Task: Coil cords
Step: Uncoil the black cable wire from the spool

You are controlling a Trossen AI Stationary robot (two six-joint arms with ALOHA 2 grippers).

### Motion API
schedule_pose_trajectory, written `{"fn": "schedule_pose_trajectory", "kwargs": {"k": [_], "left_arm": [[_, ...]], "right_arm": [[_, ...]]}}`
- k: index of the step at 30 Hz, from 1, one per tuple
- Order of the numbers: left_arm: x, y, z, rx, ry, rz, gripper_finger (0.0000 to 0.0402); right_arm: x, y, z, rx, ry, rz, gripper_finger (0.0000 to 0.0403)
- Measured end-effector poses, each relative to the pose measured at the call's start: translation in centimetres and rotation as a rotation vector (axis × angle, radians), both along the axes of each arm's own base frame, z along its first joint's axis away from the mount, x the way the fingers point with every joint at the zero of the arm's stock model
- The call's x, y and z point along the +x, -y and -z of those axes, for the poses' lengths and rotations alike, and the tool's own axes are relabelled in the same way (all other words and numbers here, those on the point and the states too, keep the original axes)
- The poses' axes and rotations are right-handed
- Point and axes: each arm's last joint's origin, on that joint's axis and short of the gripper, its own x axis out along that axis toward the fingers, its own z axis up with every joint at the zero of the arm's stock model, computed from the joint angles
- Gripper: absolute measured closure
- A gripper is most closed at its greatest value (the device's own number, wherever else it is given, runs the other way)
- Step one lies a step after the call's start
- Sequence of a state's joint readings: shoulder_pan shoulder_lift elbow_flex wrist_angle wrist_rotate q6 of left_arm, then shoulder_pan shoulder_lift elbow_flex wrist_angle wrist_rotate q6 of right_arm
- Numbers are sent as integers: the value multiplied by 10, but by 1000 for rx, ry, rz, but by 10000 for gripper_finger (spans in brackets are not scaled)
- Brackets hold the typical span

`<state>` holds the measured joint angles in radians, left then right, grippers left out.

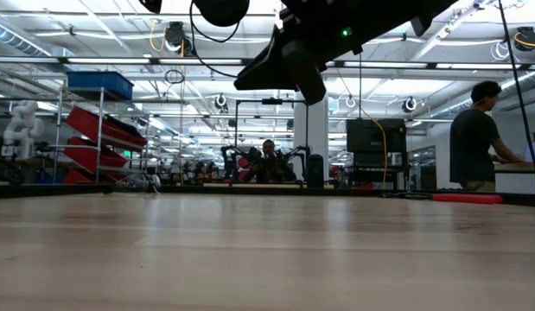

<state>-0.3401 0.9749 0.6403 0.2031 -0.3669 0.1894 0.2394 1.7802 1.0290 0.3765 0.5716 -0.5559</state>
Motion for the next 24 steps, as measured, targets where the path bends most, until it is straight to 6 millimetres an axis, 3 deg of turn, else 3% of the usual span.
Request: {"fn": "schedule_pose_trajectory", "kwargs": {"k": [10,24], "left_arm": [[0,0,-2,-8,19,8,402],[0,1,-1,-8,12,31,402]], "right_arm": [[2,9,5,132,-15,-50,397],[6,6,-5,154,19,-67,401]]}}
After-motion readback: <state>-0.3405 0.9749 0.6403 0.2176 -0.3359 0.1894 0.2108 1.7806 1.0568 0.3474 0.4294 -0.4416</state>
